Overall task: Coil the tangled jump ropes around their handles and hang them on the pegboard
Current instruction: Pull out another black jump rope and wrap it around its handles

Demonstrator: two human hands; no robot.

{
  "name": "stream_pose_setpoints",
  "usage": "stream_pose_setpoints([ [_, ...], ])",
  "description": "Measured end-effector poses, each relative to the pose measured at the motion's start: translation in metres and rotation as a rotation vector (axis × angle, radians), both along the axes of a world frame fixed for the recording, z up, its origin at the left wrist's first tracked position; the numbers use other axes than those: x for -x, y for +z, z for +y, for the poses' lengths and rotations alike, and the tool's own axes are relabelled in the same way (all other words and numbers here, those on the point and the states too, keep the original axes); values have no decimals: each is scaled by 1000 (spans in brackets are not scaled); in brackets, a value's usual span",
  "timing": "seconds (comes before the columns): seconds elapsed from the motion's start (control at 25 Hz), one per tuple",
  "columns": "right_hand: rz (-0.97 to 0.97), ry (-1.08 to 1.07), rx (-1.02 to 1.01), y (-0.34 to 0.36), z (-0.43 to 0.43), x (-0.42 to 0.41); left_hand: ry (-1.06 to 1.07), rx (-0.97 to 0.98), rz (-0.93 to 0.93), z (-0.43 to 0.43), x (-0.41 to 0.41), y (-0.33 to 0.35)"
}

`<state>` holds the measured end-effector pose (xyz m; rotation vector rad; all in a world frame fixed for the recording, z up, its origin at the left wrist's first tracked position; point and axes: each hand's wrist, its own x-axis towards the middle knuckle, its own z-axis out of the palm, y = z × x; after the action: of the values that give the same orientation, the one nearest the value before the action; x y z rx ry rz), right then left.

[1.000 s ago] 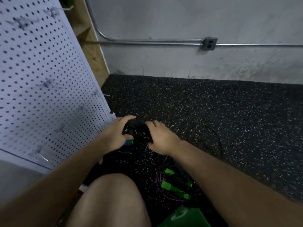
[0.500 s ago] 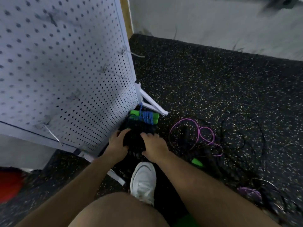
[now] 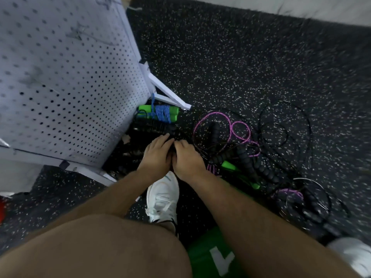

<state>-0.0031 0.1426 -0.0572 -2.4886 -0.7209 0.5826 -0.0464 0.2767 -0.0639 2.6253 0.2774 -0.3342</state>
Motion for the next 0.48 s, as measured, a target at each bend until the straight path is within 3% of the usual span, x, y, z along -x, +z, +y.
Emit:
stream_pose_setpoints([
  [0.24, 46, -30, 255, 18, -121, -23, -357, 64, 67, -109, -45, 5],
  [0.48, 157, -159, 359, 8, -249, -23, -825, -38, 144, -206, -78, -8],
])
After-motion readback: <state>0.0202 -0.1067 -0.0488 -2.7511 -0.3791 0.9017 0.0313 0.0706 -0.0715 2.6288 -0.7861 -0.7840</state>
